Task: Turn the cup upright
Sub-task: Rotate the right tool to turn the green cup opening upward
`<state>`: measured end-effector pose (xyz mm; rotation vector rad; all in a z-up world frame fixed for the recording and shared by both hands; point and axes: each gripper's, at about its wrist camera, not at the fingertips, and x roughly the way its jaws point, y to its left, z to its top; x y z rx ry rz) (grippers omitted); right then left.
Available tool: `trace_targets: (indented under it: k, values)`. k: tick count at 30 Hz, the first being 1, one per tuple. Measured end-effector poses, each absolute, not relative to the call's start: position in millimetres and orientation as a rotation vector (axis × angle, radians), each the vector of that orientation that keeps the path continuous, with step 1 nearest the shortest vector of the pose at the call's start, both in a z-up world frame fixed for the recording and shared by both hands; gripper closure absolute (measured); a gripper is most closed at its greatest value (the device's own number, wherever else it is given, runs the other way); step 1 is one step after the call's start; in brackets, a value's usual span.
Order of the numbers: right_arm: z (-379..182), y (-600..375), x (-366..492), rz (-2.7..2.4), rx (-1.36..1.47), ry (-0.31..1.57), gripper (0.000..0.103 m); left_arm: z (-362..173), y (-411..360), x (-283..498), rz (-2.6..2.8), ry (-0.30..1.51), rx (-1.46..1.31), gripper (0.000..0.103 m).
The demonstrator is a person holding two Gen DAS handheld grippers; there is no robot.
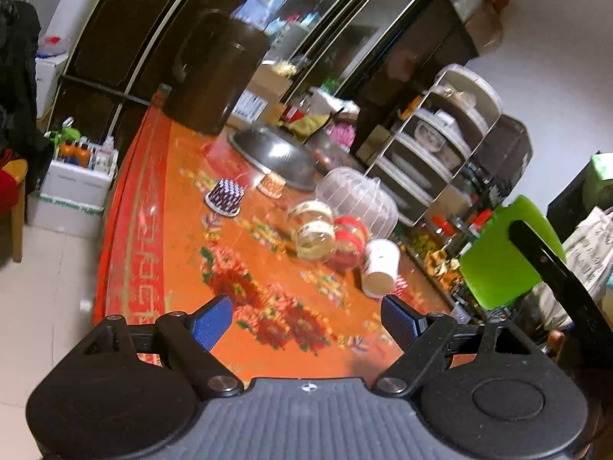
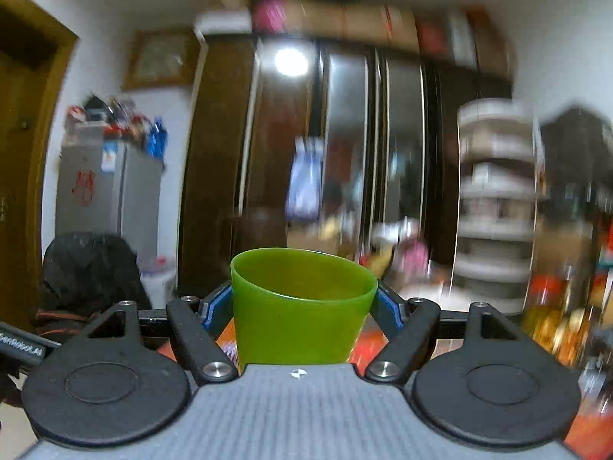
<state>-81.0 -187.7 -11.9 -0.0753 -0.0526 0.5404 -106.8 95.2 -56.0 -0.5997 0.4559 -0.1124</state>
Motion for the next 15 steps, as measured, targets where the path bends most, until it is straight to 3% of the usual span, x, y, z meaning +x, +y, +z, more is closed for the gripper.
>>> trace_targets:
  k: [6, 15]
  values:
    - [-35.5, -197.0, -99.8, 0.513, -0.158, -0.284, 0.028, -52.7, 92.0, -118.0, -0.146, 0.374, -0.585, 0.015]
    - [-104.0, -196.3, -68.7, 0.51, -0.062, -0.136, 0.028, -54.9, 88.7, -119.0, -0.149, 0.358, -0.568, 0.013]
